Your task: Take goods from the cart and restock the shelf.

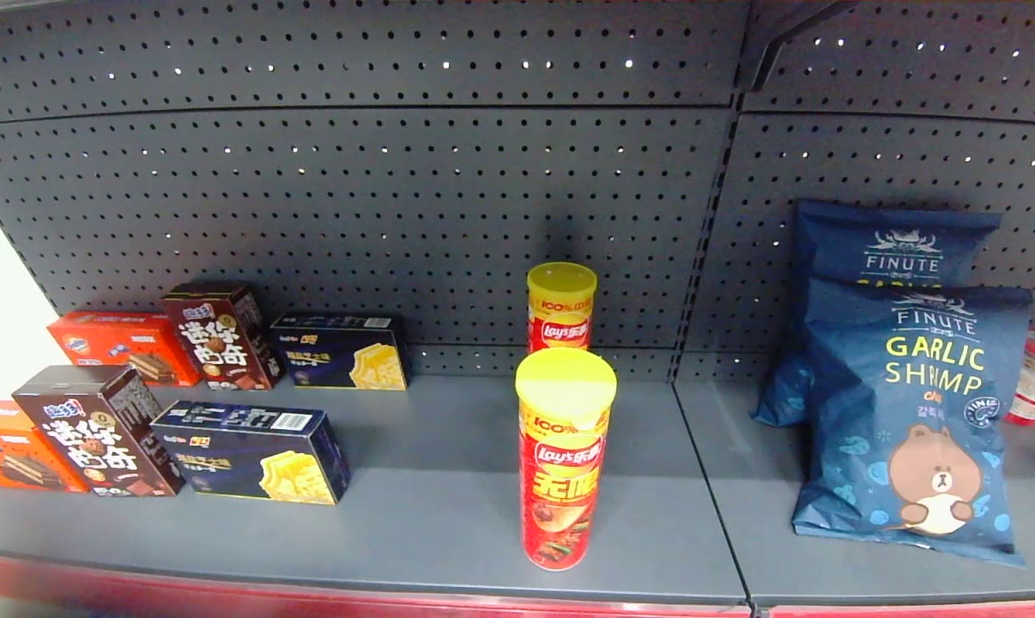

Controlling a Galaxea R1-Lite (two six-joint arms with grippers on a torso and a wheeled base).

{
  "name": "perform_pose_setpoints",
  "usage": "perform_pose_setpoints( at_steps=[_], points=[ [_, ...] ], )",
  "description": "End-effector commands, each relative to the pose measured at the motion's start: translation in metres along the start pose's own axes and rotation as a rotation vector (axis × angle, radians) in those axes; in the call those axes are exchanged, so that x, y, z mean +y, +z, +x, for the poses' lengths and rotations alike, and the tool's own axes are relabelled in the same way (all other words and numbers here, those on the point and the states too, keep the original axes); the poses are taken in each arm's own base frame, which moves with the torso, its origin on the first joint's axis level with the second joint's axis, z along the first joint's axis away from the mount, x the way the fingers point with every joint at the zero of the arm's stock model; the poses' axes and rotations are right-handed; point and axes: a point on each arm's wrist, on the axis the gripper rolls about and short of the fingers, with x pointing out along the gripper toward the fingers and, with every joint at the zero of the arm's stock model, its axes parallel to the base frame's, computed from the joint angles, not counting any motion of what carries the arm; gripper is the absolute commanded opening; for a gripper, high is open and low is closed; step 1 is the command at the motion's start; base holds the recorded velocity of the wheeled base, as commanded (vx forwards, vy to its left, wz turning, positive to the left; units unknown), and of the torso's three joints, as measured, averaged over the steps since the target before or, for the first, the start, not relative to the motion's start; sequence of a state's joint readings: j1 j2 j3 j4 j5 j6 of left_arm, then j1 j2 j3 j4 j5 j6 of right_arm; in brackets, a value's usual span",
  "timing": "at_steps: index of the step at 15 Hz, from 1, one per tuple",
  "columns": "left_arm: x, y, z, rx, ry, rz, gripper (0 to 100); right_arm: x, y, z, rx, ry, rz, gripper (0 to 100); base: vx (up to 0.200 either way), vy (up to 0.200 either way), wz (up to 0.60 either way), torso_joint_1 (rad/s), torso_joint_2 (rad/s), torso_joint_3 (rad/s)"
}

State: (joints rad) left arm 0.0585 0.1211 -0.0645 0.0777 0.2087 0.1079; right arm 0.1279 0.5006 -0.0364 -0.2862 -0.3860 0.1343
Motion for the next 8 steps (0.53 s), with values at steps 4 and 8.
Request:
perform_pose_setpoints(
  at_steps=[4, 8],
  points=[
    [-0.004, -0.004, -0.002, -0.038, -0.151, -0.036, 100, -0.019, -0.036, -0.036, -0.121, 0.014, -0.003, 100, 0.000, 0.000, 0.00, 0.000, 0.00, 0.000],
    [-0.006, -0.004, -0.002, -0.046, -0.244, -0.035, 100, -0.016, -0.036, -0.036, -0.115, 0.131, -0.017, 100, 0.000, 0.000, 0.00, 0.000, 0.00, 0.000]
  ],
)
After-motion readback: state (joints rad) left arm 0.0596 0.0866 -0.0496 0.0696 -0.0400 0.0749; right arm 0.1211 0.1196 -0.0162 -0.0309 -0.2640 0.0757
